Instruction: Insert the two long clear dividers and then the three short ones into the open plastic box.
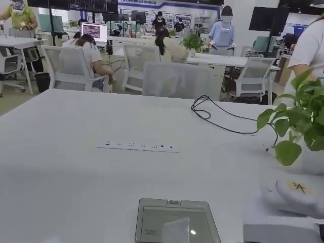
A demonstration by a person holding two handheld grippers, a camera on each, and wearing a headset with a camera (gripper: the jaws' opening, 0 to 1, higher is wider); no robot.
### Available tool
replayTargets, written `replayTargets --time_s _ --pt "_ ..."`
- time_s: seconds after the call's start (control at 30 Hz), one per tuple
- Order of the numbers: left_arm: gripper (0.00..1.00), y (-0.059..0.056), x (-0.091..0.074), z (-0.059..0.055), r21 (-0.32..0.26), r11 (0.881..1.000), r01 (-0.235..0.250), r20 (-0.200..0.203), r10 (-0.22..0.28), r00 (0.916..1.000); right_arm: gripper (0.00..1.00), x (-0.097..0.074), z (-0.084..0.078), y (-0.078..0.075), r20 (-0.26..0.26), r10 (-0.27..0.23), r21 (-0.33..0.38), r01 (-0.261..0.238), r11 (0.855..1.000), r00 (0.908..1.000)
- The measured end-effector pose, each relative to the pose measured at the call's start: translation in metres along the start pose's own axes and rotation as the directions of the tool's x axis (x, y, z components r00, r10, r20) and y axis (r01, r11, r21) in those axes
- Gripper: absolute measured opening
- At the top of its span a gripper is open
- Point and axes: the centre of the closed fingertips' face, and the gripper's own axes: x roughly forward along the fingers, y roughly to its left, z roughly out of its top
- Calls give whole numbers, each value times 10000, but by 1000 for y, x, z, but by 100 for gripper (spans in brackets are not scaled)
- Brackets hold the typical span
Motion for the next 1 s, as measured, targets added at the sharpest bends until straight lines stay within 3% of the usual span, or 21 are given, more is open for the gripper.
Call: replayTargets --time_s 0.1,0.27,0.5,0.7,0.8,1.0 --pt "82 1 0 4 300 9995 34 231 -41 9997 6 -1 -4 -7 -589 -480 98 487 9988 9971" --pt "86 3 1 -1 763 9971 70 34 -73 10000 6 1 -3 -12 -931 -825 175 845 9963 9922" --pt "93 4 3 -6 1219 9923 204 -114 -191 9998 6 4 -4 -18 -1593 -1304 258 1362 9903 9786" --pt "100 3 5 -8 1258 9914 370 -94 -361 9993 6 9 -5 -24 -1999 -1635 247 1718 9848 9661" --pt "100 2 7 -13 1389 9891 492 -329 -450 9984 6 13 -6 -26 -2206 -1759 233 1855 9824 9594" --pt "100 3 8 -14 1344 9896 519 -301 -483 9984 6 18 -8 -30 -2460 -1890 231 2007 9794 9507"
